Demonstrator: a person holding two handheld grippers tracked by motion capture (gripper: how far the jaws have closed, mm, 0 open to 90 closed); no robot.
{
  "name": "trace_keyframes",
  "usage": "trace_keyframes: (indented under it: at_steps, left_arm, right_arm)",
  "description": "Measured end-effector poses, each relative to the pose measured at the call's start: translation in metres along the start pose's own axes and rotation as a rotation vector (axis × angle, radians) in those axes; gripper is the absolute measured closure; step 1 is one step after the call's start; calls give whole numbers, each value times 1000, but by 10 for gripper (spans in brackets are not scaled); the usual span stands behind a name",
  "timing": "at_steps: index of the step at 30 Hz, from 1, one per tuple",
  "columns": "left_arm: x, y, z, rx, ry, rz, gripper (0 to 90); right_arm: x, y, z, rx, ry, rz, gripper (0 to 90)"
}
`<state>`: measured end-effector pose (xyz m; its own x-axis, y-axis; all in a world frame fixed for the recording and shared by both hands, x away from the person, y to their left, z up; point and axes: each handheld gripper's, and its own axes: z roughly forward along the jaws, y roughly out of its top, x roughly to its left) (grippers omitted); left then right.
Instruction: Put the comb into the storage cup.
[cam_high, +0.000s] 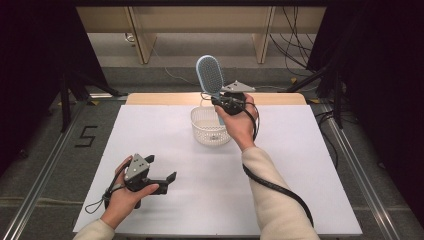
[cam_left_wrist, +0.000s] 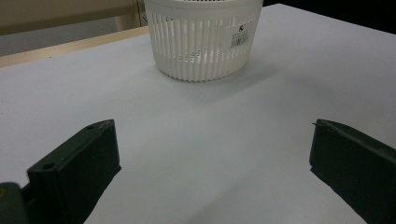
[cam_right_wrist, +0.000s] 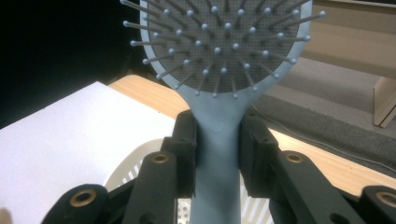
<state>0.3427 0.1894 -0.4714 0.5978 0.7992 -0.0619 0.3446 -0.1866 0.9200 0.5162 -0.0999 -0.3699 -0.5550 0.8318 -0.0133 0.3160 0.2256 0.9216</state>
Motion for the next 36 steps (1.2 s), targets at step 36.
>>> trace_keyframes:
  at_steps: [36]
  left_arm:
    - [1, 0, 0, -1, -4, -2, 11]
  right_arm:
    - [1, -12, 8, 25, -7, -22, 704]
